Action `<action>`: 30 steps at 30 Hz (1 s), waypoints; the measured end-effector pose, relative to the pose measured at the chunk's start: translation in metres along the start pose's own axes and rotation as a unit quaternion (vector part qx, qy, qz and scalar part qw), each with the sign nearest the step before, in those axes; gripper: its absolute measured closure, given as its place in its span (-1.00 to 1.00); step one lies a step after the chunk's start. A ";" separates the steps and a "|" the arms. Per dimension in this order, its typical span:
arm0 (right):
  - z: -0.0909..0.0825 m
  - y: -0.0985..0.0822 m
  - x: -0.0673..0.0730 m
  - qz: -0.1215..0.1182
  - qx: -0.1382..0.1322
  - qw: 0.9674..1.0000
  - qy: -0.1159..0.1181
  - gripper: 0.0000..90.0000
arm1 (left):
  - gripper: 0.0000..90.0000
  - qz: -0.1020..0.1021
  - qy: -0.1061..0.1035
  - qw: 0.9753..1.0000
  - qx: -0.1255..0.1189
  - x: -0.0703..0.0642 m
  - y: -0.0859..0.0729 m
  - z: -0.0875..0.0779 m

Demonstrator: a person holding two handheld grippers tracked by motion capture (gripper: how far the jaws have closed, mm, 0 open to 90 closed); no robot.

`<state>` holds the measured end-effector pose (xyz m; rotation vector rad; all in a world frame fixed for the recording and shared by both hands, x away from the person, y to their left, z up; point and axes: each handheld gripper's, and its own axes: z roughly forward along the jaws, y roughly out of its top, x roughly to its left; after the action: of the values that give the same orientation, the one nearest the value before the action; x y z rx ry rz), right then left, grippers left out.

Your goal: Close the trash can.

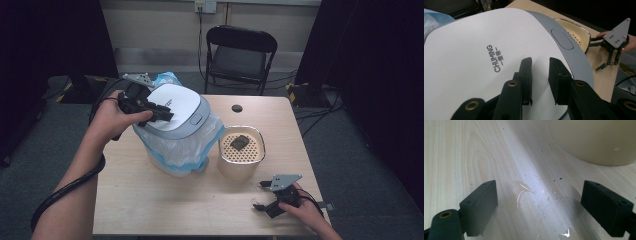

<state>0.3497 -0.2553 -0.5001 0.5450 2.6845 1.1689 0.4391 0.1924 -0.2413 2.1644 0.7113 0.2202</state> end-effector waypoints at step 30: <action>0.000 0.000 0.000 -0.001 -0.001 1.000 0.000 -0.70 | -0.46 -0.009 0.040 0.999 -0.031 -0.010 0.008 0.008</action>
<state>0.3495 -0.2557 -0.5002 0.5420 2.6830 1.1699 0.4371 0.1769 -0.2396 2.0996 0.7598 0.3167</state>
